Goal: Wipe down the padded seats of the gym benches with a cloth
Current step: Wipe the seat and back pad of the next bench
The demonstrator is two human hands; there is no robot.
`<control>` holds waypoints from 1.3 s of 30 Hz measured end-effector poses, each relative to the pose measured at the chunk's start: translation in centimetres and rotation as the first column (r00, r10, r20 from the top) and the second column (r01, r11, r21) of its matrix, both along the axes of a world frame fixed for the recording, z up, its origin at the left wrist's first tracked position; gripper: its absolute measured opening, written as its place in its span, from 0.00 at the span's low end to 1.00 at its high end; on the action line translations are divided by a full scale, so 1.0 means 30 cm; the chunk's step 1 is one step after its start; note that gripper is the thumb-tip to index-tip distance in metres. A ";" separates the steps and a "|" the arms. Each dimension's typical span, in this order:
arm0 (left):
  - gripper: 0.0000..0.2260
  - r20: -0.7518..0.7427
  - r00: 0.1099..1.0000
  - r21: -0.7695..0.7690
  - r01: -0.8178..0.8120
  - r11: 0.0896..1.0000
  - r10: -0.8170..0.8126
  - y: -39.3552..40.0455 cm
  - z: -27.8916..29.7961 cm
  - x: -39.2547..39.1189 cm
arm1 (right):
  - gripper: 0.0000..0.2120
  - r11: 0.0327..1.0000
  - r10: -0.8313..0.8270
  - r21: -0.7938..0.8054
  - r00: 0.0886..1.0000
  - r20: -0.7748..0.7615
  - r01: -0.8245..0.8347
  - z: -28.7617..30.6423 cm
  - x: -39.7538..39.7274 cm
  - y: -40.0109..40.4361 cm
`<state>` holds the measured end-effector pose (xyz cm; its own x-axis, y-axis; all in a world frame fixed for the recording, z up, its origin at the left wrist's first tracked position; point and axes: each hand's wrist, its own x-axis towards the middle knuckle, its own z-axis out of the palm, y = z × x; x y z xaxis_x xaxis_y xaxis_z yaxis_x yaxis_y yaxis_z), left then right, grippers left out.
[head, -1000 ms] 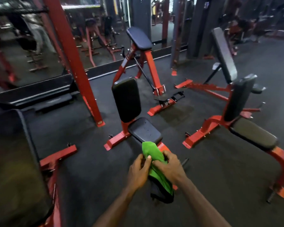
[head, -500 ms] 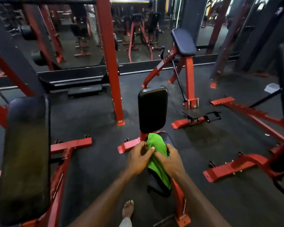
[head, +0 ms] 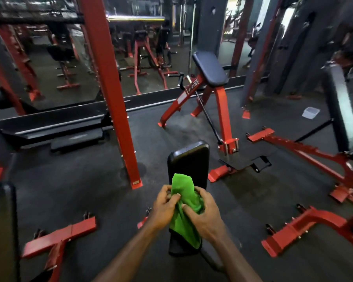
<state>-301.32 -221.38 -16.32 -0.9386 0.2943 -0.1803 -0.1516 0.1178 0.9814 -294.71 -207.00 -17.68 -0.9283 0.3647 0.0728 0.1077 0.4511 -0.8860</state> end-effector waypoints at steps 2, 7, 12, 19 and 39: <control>0.04 -0.011 0.998 0.025 0.056 0.998 -0.056 0.012 0.014 -0.092 | 0.37 0.999 -0.015 -0.033 0.999 -0.036 0.014 0.008 -0.075 -0.004; 0.11 -0.061 0.979 0.028 0.197 0.980 -0.195 0.068 0.027 -0.314 | 0.26 0.994 -0.097 -0.058 0.993 -0.066 0.093 0.017 -0.274 0.060; 0.15 -0.120 0.956 -0.152 0.248 0.957 -0.267 0.133 -0.024 -0.576 | 0.19 0.967 -0.253 -0.008 0.965 -0.072 0.253 -0.006 -0.509 0.135; 0.19 -0.251 0.886 -0.579 0.185 0.794 -0.389 0.208 -0.083 -0.890 | 0.24 0.901 -0.423 0.040 0.896 -0.136 0.432 -0.059 -0.876 0.246; 0.26 0.033 0.704 -0.628 0.567 0.533 -0.710 0.286 -0.298 -1.174 | 0.19 0.752 -0.012 0.657 0.998 -0.066 0.052 -0.300 -1.142 0.290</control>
